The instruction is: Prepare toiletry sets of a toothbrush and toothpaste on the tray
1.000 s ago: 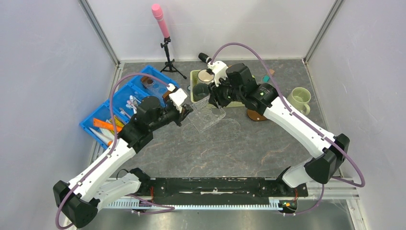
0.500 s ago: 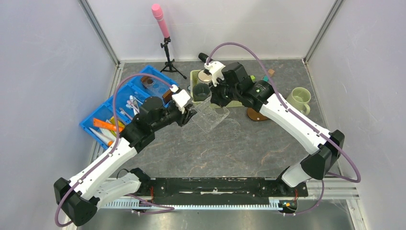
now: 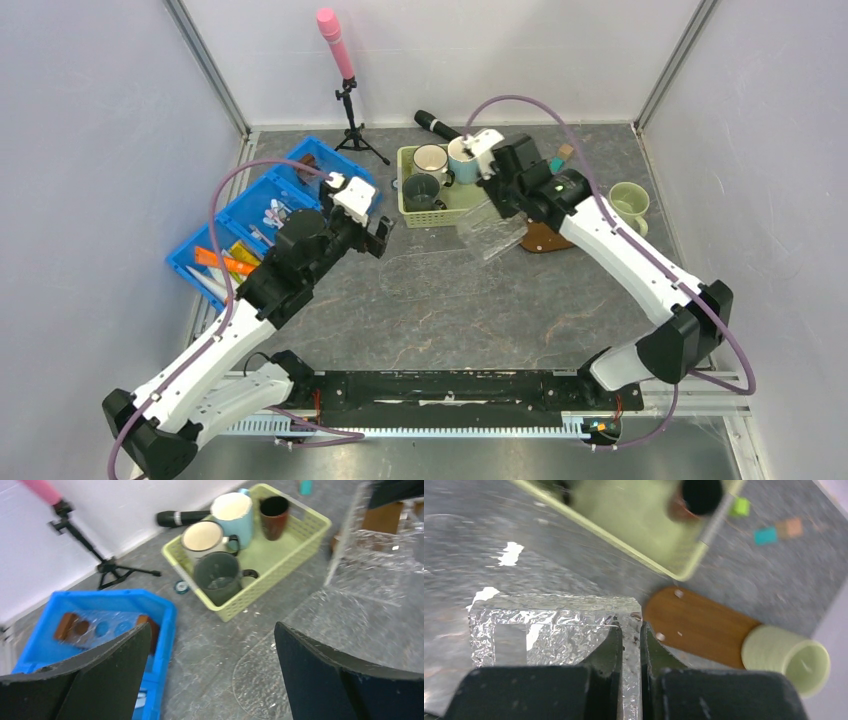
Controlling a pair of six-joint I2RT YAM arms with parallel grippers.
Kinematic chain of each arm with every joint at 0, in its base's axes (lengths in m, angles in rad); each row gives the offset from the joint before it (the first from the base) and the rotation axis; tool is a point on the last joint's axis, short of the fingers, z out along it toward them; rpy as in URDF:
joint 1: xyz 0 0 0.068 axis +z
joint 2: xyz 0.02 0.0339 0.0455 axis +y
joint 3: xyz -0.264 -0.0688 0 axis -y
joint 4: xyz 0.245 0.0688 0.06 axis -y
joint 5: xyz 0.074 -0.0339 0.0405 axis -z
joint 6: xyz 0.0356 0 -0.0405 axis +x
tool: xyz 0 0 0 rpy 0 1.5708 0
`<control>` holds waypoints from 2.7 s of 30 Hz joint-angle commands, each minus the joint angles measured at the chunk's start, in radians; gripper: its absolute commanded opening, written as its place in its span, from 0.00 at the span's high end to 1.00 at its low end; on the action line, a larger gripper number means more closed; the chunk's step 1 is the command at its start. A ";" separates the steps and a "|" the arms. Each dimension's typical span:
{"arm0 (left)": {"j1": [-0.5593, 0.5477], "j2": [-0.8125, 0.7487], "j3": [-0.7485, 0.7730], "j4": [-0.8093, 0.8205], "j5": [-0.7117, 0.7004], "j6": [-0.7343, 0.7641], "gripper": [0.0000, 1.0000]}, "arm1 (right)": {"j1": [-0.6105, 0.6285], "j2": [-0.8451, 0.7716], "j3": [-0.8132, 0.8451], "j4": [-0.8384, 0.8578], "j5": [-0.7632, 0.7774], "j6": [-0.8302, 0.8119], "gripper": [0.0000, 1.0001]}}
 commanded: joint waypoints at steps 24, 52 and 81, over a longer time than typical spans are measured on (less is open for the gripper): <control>0.002 -0.149 -0.005 0.041 -0.550 -0.091 0.00 | -0.574 -0.082 -0.412 0.482 0.148 -0.235 1.00; 0.003 -0.155 -0.015 0.044 -0.543 -0.080 0.00 | -0.611 0.020 -0.457 0.627 0.125 -0.296 0.80; 0.003 -0.144 -0.017 0.042 -0.529 -0.088 0.00 | -0.592 -0.020 -0.343 0.362 -0.132 -0.089 0.54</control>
